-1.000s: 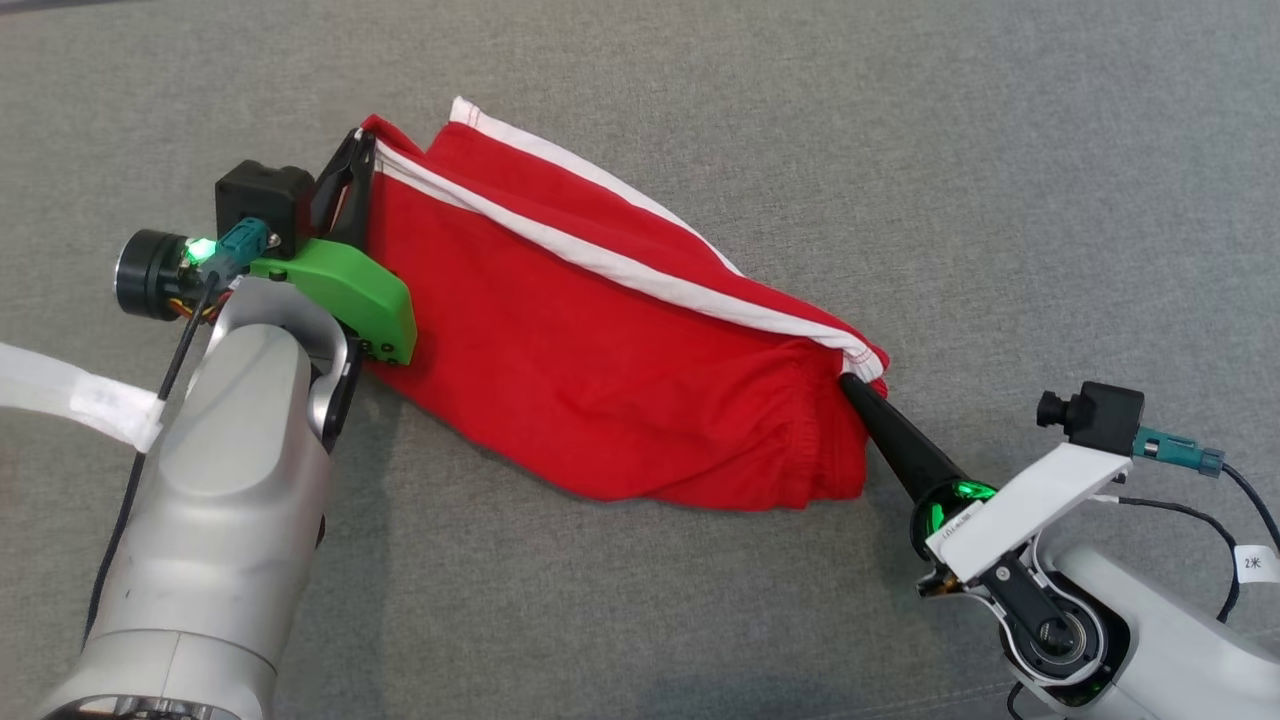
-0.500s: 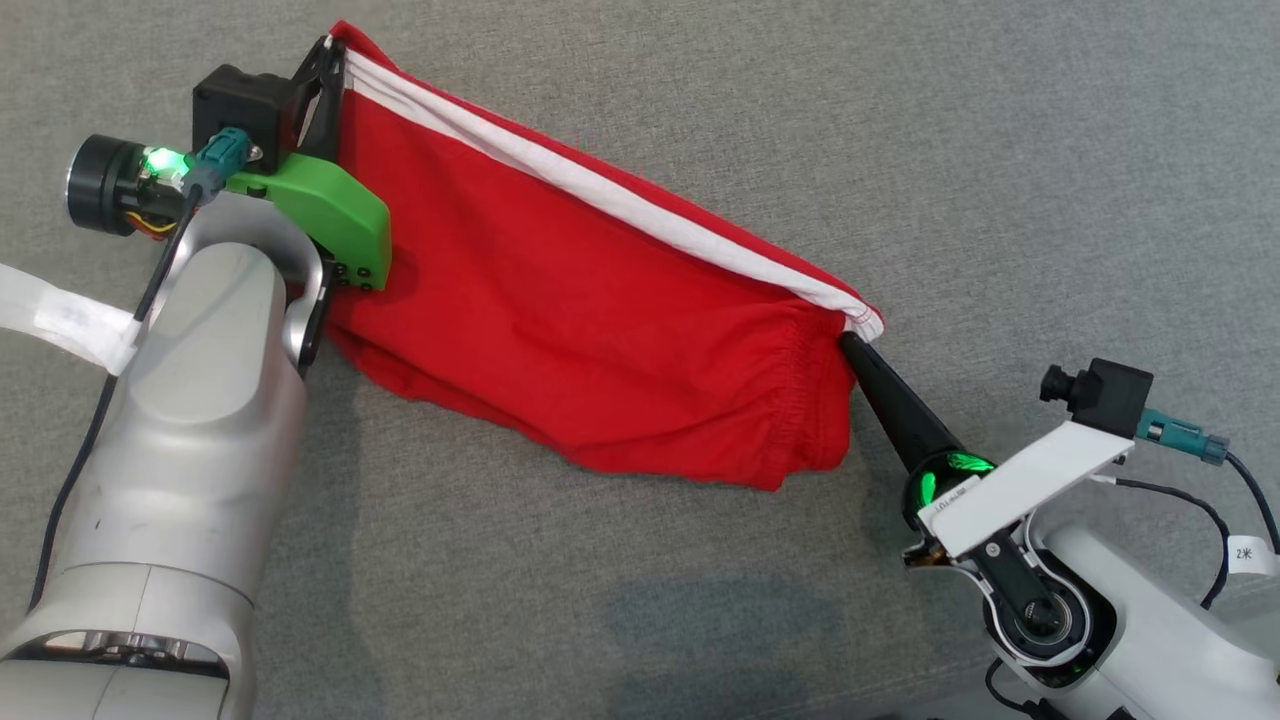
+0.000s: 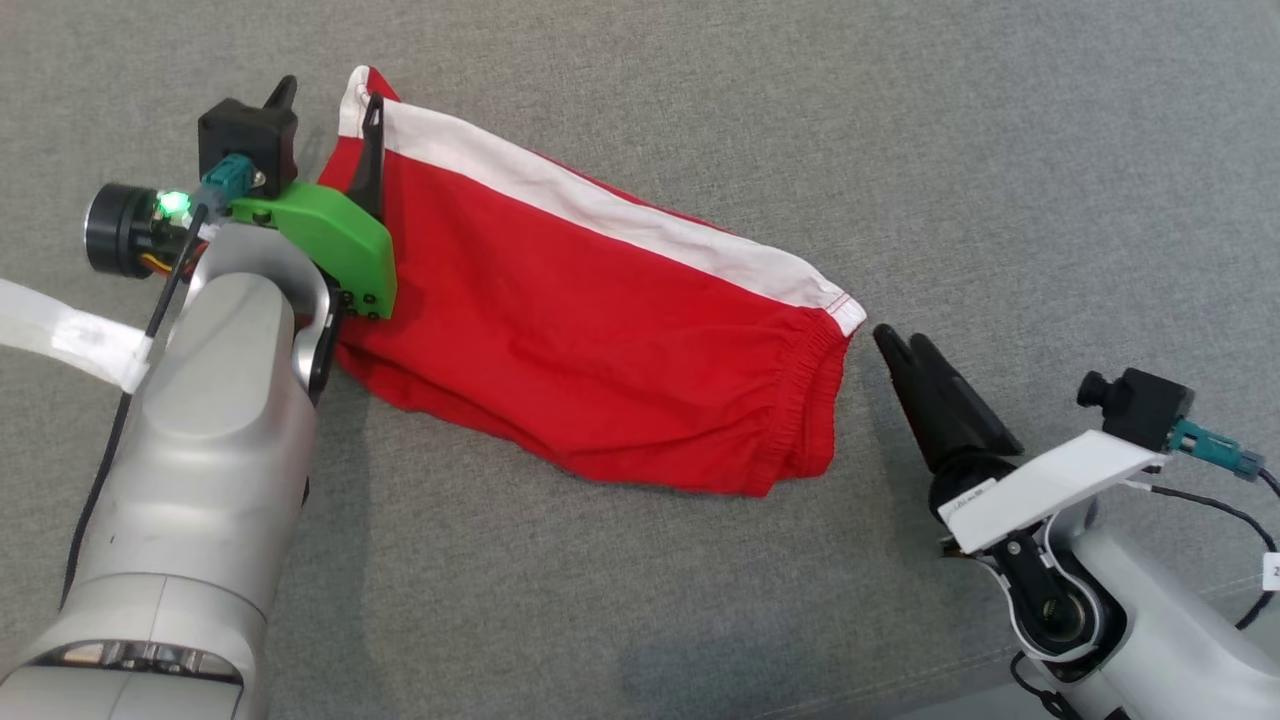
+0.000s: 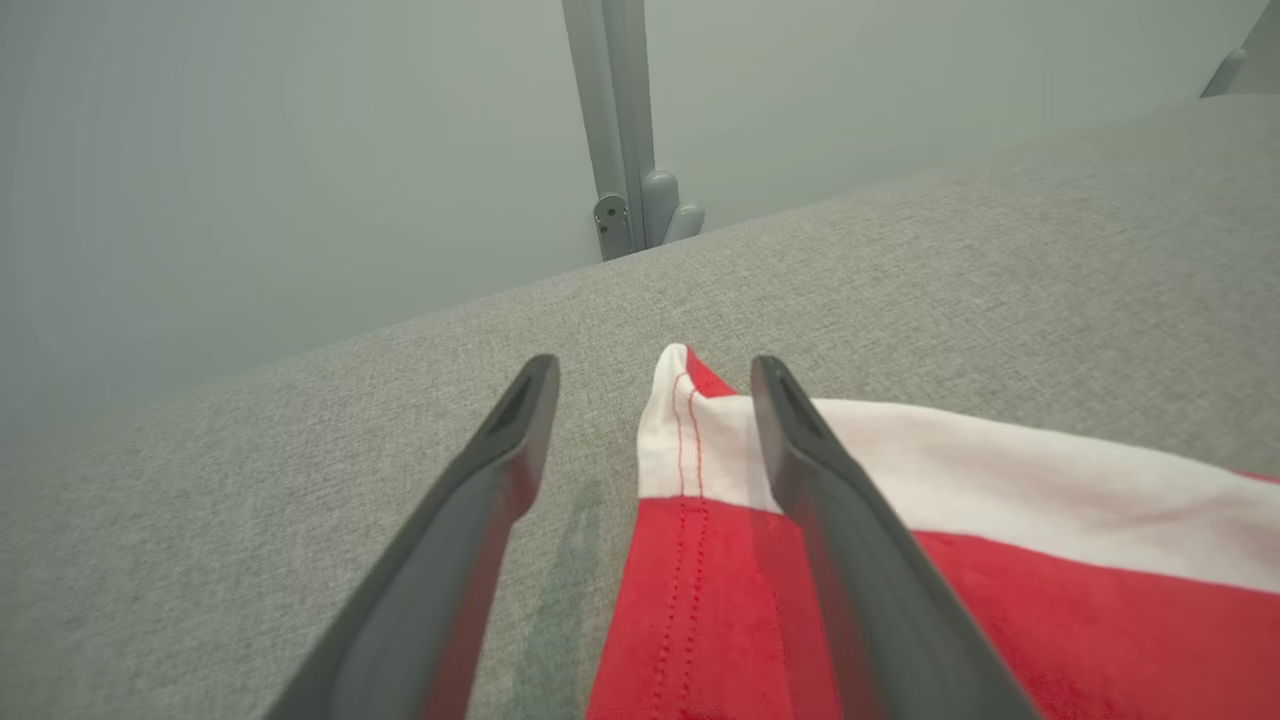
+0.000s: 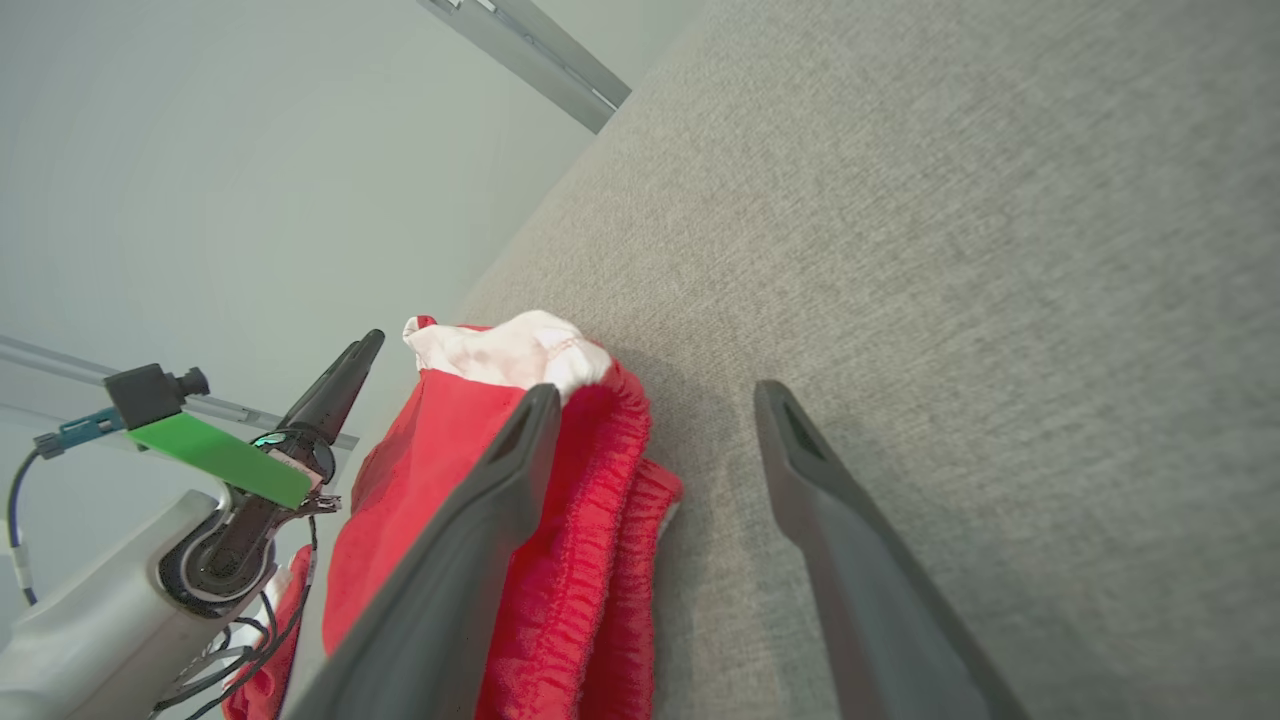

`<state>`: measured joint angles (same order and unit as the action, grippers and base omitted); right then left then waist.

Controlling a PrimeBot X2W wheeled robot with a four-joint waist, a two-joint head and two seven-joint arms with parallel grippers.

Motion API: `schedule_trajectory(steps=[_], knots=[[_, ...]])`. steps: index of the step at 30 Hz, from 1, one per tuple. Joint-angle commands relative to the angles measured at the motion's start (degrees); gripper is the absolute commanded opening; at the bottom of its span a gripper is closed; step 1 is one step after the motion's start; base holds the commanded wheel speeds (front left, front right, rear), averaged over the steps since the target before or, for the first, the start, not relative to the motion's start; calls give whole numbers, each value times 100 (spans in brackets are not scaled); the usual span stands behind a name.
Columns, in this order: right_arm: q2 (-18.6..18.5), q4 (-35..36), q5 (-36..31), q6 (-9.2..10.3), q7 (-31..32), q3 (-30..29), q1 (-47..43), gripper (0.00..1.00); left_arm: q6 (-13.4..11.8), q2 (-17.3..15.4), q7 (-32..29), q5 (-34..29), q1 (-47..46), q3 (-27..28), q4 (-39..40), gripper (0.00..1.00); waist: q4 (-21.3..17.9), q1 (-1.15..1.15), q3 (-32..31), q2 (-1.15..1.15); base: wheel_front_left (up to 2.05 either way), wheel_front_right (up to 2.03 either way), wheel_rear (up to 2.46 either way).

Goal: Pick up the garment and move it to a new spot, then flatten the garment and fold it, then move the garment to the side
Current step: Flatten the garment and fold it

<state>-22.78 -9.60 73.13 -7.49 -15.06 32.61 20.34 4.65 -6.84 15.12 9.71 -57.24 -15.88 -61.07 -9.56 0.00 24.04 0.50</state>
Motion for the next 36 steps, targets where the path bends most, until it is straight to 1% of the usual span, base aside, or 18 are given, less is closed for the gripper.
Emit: schedule_trajectory(steps=[1, 3, 5, 7, 11, 13, 15, 18, 20, 21, 22, 23, 27, 29, 30, 36], knots=[[25, -69, -216, 0, -16, -146, -98, 100, -43, -25, 3, 21, 154, 41, 32, 100, 66, 0, -132, -50, 0, 0, 0], [114, -242, -770, 0, -16, -524, -239, 100, -86, -19, 3, 74, 277, 93, 66, 100, 107, 0, -241, -50, 0, 0, 0], [196, -433, -1563, 0, -16, -983, -367, 100, -124, -3, 2, 154, 455, 167, -10, 100, 143, 0, -356, -50, 0, 0, 0], [445, -558, -2120, -1, -16, -1383, -532, 100, -132, 27, 3, 221, 607, 204, -147, 100, 178, 0, -453, -50, 0, 0, 0], [674, -689, -3439, 1, -17, -2080, -724, 100, -143, 105, 3, 327, 859, 228, -504, 100, 216, 0, -598, -50, 0, 0, 0], [876, -703, -4044, 0, -17, -2427, -806, 100, -182, 144, 3, 366, 977, 238, -628, 100, 228, 0, -652, -50, 0, 0, 0], [996, -667, -4634, 0, -16, -2705, -888, 100, -177, 172, 3, 415, 1094, 258, -752, 100, 229, 0, -697, -50, 0, 0, 0], [1242, -600, -5236, 2, -16, -3045, -981, 100, -151, 225, -3, 515, 1215, 273, -880, 100, 206, 0, -754, -50, 0, 0, 0], [1369, -564, -5419, 2, -16, -3170, -1018, 100, -113, 263, -3, 549, 1292, 265, -940, 100, 189, 0, -787, -50, 0, 0, 0], [1408, -561, -5481, 2, -16, -3194, -1049, 100, -101, 273, -4, 571, 1302, 260, -948, 56, 182, 0, -806, -50, 0, 0, 0], [1439, -563, -5521, 2, -16, -3208, -1071, 100, -97, 281, -4, 579, 1315, 250, -957, 23, 175, 0, -826, -50, 0, 0, 0], [1462, -569, -5547, 2, -16, -3225, -1086, 100, -79, 289, -4, 591, 1342, 239, -967, 0, 169, 0, -853, -50, 0, 0, 0], [1524, -610, -5596, 2, -16, -3277, -1142, 100, -82, 289, -3, 618, 1424, 255, -859, 0, 177, 0, -982, -50, 0, 0, 0], [1547, -621, -5606, 2, -16, -3312, -1221, 100, -141, 280, -2, 742, 1531, 405, -679, 0, 222, 0, -1108, -50, 0, 0, 0], [1553, -633, -5613, 2, -16, -3338, -1273, 100, -184, 284, 0, 768, 1613, 464, -575, 0, 262, 0, -1198, -50, 0, 0, 0], [1553, -710, -5754, 2, -16, -3498, -1579, 100, -260, 342, 2, 861, 2270, 562, -64, 0, 604, 0, -1750, -50, 0, 0, 0]])
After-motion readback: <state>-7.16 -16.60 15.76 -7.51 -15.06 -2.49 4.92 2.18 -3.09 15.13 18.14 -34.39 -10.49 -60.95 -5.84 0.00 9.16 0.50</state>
